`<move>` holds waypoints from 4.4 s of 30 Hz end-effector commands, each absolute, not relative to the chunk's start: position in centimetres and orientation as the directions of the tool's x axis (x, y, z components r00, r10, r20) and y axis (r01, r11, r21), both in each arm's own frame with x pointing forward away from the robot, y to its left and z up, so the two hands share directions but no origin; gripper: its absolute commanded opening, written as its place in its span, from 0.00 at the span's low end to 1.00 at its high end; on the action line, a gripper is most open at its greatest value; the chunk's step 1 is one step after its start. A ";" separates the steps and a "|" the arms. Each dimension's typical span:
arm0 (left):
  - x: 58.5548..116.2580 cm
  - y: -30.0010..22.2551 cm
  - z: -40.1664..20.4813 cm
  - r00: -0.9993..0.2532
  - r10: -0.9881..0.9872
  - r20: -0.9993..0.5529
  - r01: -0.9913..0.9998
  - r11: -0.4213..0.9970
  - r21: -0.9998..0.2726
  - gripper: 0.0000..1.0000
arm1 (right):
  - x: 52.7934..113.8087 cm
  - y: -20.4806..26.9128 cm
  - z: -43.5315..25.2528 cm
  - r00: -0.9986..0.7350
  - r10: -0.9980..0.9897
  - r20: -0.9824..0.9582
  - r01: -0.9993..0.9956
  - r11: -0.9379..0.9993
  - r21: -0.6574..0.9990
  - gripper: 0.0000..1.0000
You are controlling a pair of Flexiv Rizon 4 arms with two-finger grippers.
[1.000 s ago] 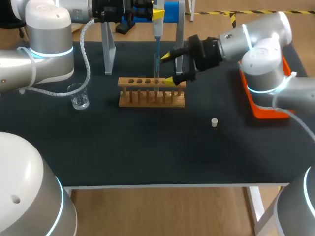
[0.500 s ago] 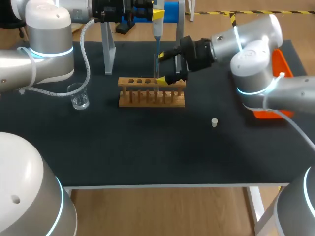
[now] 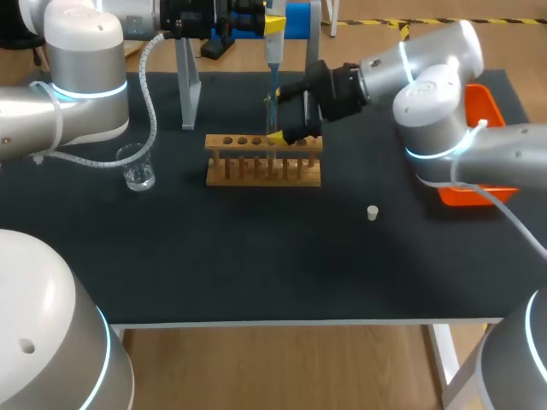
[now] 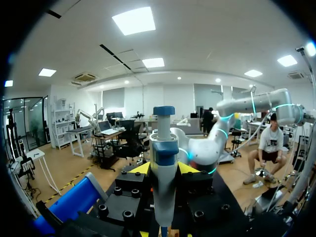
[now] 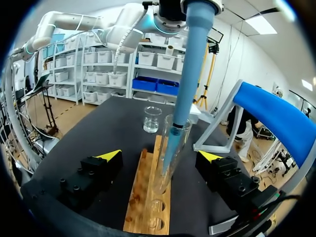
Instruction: Invert the test tube, pick up the pipette, mount the tip to pipette, aspirate from beaker and dispense into the tube, eject the tip, return the pipette, and cap with the stopper.
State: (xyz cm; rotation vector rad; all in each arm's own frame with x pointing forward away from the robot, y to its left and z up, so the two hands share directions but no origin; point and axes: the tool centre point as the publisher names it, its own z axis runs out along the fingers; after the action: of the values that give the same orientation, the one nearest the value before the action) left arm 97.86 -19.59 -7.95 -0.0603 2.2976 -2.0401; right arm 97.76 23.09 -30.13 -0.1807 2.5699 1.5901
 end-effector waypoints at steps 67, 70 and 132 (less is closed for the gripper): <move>95.9 -20.5 -2.0 -0.986 -0.111 -0.121 0.099 0.185 -0.978 0.00 | 97.8 23.1 -30.0 -0.986 -0.047 -0.157 -0.162 0.444 0.881 1.00; 95.7 -20.6 -1.5 -0.985 -0.114 -0.130 0.107 0.189 -0.976 0.00 | 97.8 23.1 -30.0 -0.986 -0.047 -0.157 -0.162 0.444 0.881 1.00; 82.9 -18.2 -12.6 -0.984 -0.165 -0.061 0.044 0.105 -0.994 0.00 | 97.8 23.1 -30.0 -0.986 -0.047 -0.157 -0.162 0.444 0.881 1.00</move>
State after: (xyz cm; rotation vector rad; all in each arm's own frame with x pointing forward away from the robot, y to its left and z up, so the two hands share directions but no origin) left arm 83.23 -18.23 -12.59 -0.1179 2.2246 -1.9993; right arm 97.74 23.09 -30.03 -0.1864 2.5736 1.5912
